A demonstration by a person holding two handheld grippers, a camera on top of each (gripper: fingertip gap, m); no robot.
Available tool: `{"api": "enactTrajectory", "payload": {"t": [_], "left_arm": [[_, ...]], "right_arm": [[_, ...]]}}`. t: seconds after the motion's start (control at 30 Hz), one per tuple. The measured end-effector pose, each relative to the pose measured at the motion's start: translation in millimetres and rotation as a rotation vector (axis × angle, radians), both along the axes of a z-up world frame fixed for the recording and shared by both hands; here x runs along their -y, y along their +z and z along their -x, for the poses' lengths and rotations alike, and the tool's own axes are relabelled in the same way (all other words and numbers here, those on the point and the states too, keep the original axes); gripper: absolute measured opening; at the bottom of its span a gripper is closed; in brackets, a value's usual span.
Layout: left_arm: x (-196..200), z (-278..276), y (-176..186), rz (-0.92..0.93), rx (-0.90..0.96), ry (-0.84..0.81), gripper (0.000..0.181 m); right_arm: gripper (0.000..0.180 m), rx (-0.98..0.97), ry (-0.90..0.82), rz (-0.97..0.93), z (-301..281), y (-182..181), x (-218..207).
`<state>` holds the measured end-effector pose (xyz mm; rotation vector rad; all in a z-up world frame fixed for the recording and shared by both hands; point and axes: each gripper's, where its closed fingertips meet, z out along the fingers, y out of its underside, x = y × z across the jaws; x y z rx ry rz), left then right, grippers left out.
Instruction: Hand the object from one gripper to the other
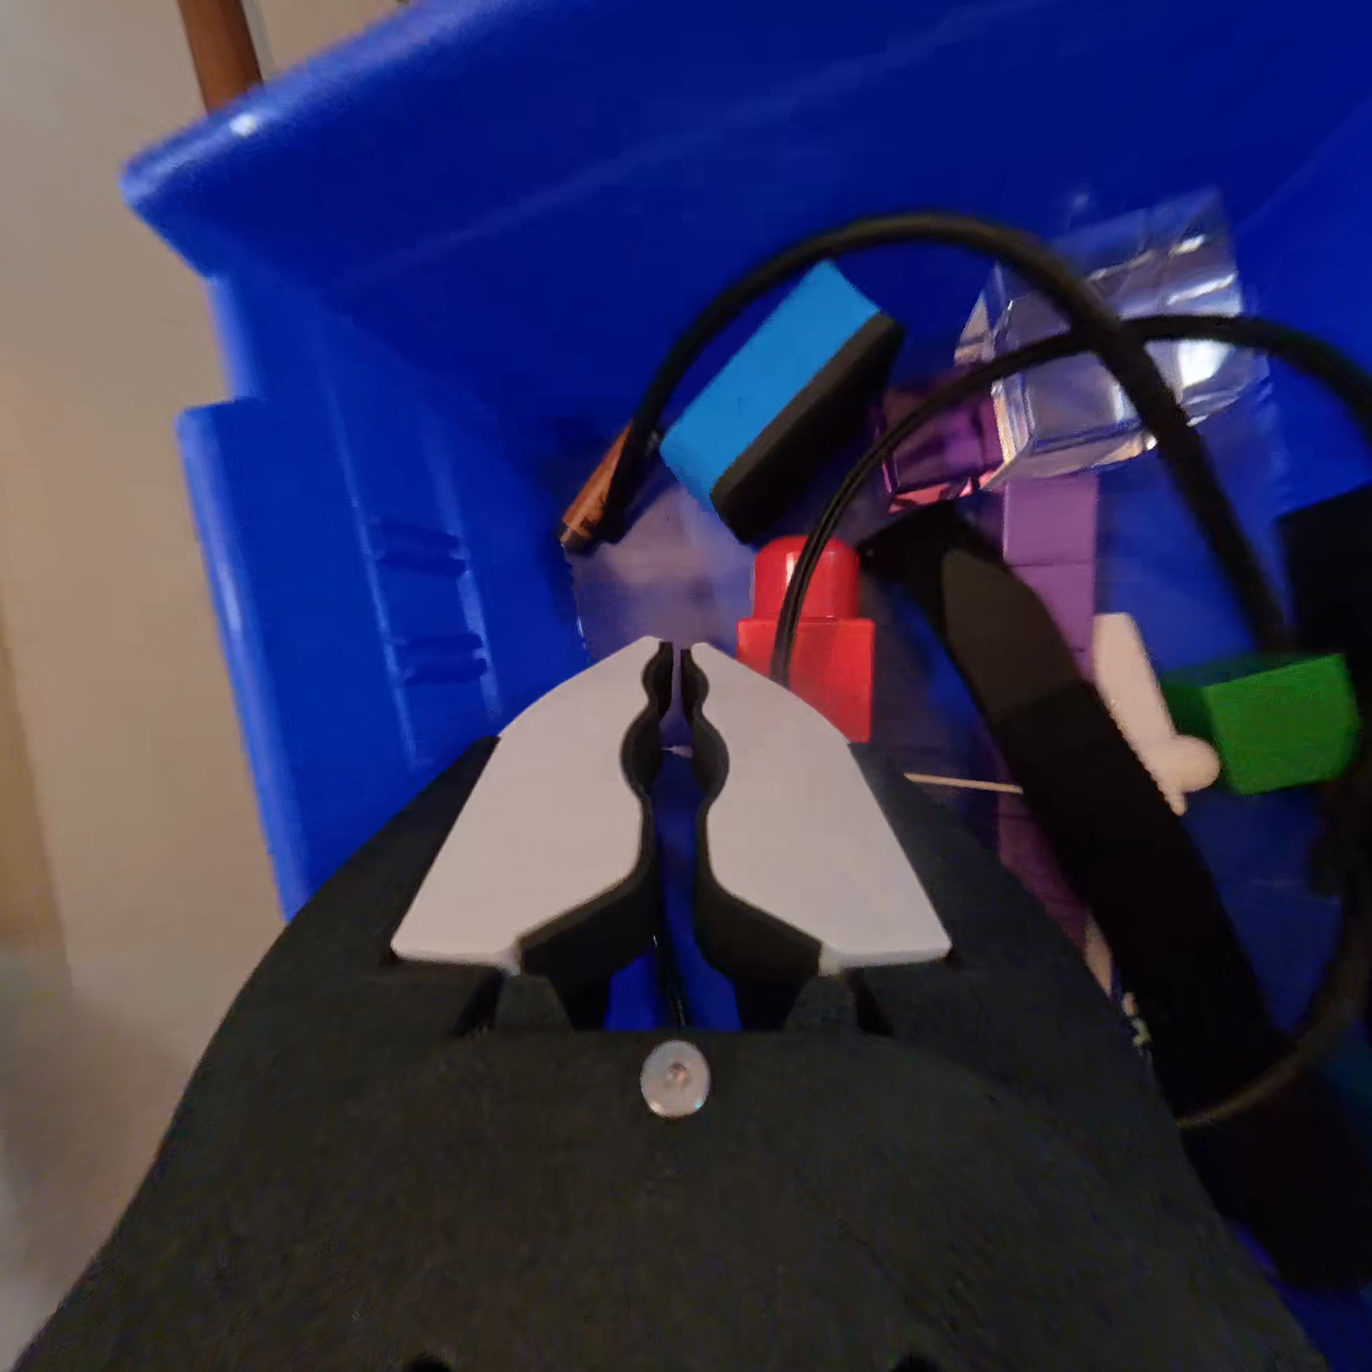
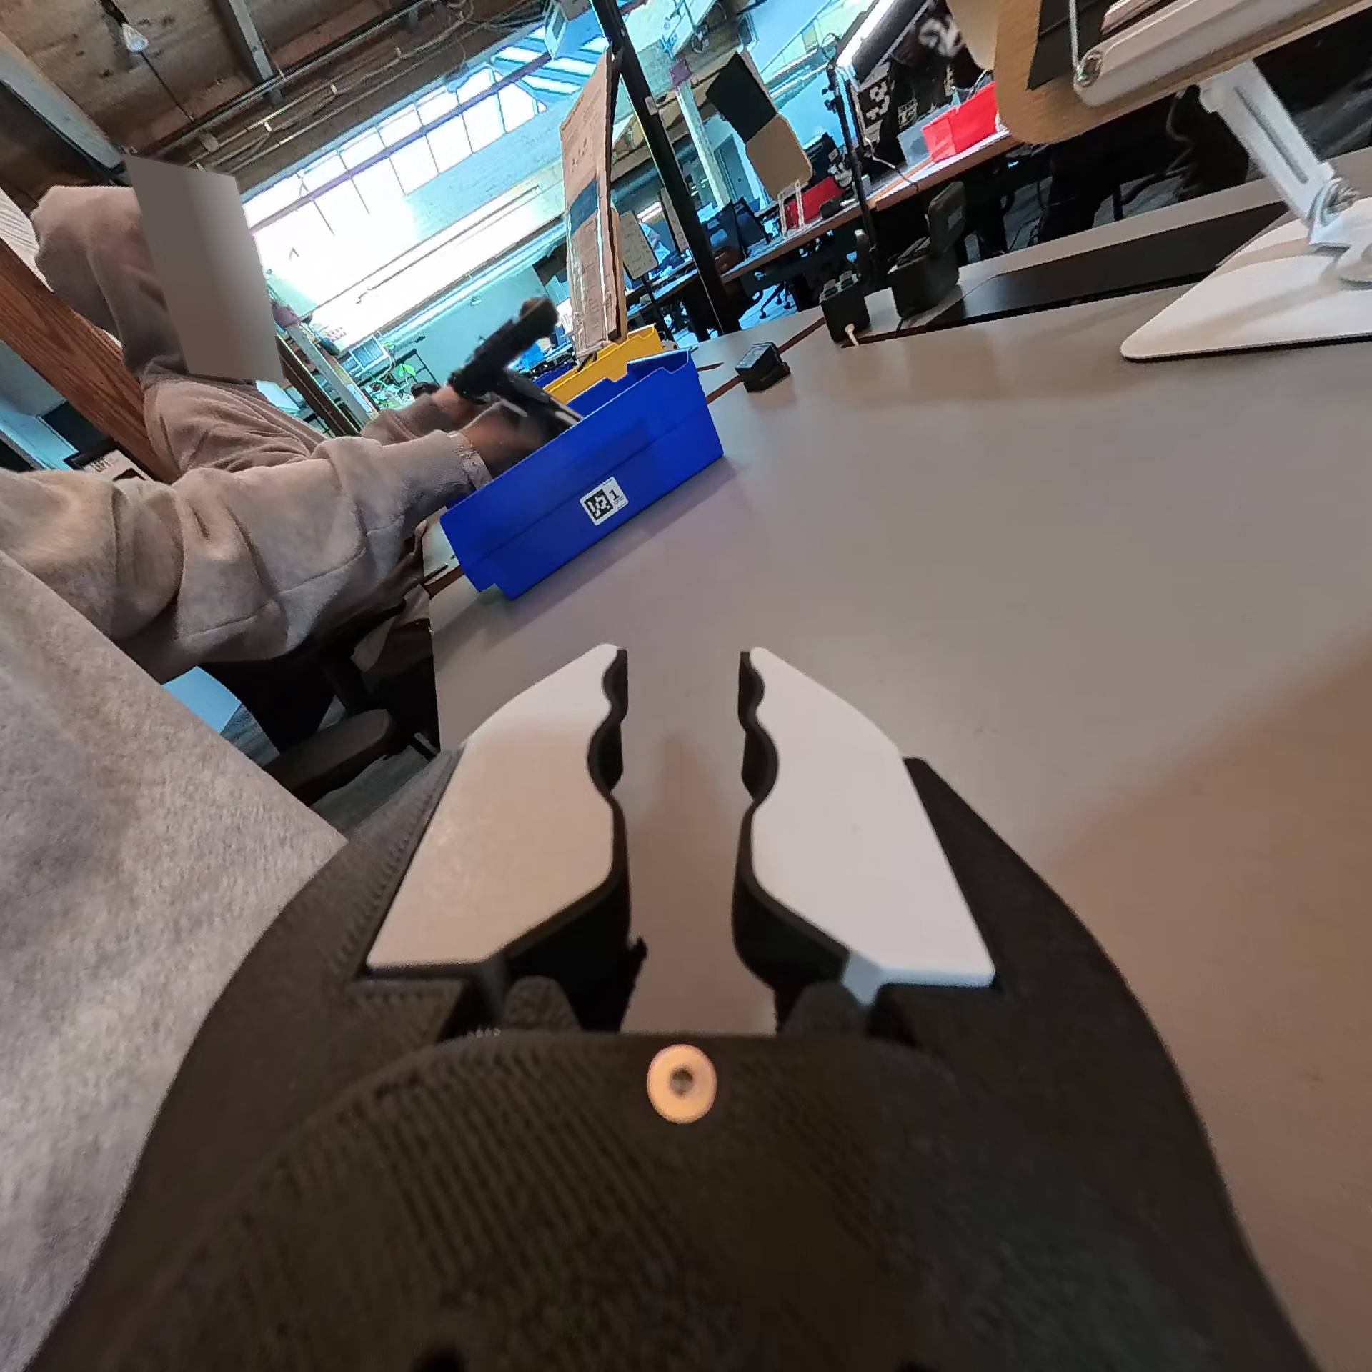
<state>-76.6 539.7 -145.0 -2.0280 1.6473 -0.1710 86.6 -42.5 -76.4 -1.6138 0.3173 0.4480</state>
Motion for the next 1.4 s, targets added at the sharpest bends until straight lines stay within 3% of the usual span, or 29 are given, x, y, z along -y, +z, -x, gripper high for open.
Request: {"api": "enactTrajectory", "payload": {"t": [0.03, 0.17, 0.4, 0.57, 0.9, 0.97, 1.1, 1.2, 1.3, 1.4], "left_arm": [[1, 1, -4, 0.0, -0.022, -0.011, 0.003], [13, -2, -4, 0.151, 0.026, 0.022, 0.025], [35, 3, 5, 0.33, 0.105, 0.026, 0.039], [49, 4, 0, 0.355, 0.103, 0.017, 0.059], [52, 4, -8, 0.416, 0.101, 0.103, 0.074], [52, 3, -12, 0.432, 0.107, 0.121, 0.075], [53, -2, -15, 0.469, 0.161, 0.147, 0.041], [47, -3, -7, 0.41, 0.204, 0.163, 0.04], [35, -1, 18, 0.322, 0.301, 0.197, 0.04], [11, 11, 61, 0.117, 0.425, 0.251, 0.04]], "right_arm": [[0.029, -0.001, 0.0, 0.001, 0, 0, 0], [0.029, 0.003, -0.008, 0.001, -2, 0, 1], [0.029, -0.003, -0.003, -0.004, -1, 1, 1], [0.029, -0.007, -0.001, -0.005, 0, 1, 1], [0.028, -0.017, 0.0, -0.011, 0, 2, 1], [0.028, -0.015, 0.002, -0.011, 1, 3, 1], [0.027, 0.001, 0.0, -0.007, 2, 3, 2], [0.027, 0.007, -0.007, -0.007, 1, 4, 3], [0.026, 0.009, -0.012, -0.007, 0, 4, 3], [0.026, 0.002, -0.009, -0.008, 0, 3, 2]]}}
